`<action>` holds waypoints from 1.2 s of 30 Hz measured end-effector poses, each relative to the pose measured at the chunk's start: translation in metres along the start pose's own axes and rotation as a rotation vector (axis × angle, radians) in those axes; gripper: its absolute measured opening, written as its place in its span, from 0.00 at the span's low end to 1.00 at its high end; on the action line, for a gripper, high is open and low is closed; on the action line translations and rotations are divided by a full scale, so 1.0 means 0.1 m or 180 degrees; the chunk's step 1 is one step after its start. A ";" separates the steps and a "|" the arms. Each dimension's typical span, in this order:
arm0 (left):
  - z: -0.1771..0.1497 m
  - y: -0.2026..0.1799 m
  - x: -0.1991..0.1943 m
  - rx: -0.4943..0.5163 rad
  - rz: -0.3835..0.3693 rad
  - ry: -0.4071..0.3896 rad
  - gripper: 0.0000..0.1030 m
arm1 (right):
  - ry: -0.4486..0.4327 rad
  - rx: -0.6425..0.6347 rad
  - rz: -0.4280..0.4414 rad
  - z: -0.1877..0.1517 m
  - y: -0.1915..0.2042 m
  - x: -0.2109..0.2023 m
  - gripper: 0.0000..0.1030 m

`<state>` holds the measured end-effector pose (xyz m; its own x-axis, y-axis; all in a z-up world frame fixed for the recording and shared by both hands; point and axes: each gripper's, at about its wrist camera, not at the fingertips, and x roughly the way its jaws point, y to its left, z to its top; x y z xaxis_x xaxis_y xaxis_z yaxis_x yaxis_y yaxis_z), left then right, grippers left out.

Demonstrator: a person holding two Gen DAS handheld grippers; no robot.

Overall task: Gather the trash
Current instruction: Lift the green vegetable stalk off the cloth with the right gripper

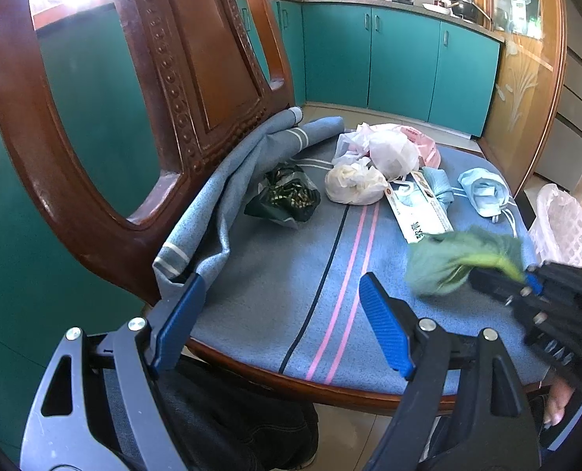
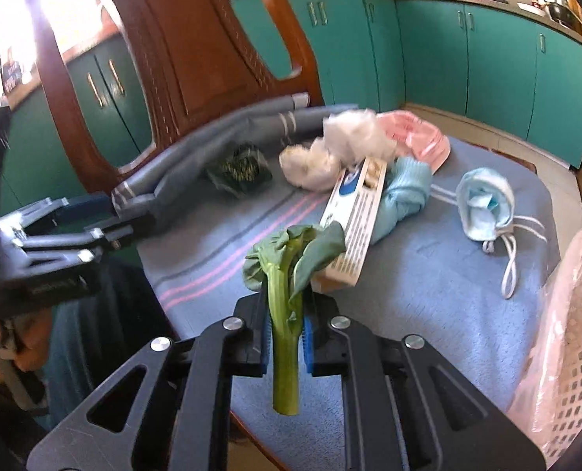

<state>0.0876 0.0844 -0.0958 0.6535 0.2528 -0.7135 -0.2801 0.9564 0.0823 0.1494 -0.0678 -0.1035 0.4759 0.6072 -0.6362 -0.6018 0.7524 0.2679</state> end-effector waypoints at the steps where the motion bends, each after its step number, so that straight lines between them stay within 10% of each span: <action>1: 0.00 0.00 0.00 0.0004 -0.0001 0.0006 0.79 | -0.0040 0.0028 0.0004 0.01 -0.02 -0.03 0.13; 29: -0.06 -0.12 0.12 0.0055 -0.0075 0.0113 0.79 | -0.0549 0.0548 -0.0317 0.08 -0.44 -0.39 0.13; 36: -0.07 -0.12 0.13 0.0061 -0.0077 0.0132 0.79 | -0.0201 0.0537 -0.0720 0.06 -0.50 -0.15 0.13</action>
<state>0.0950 0.0749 -0.1108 0.6300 0.2237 -0.7437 -0.2509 0.9649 0.0777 0.1764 -0.1133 -0.1036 0.6282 0.4298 -0.6486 -0.3631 0.8992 0.2442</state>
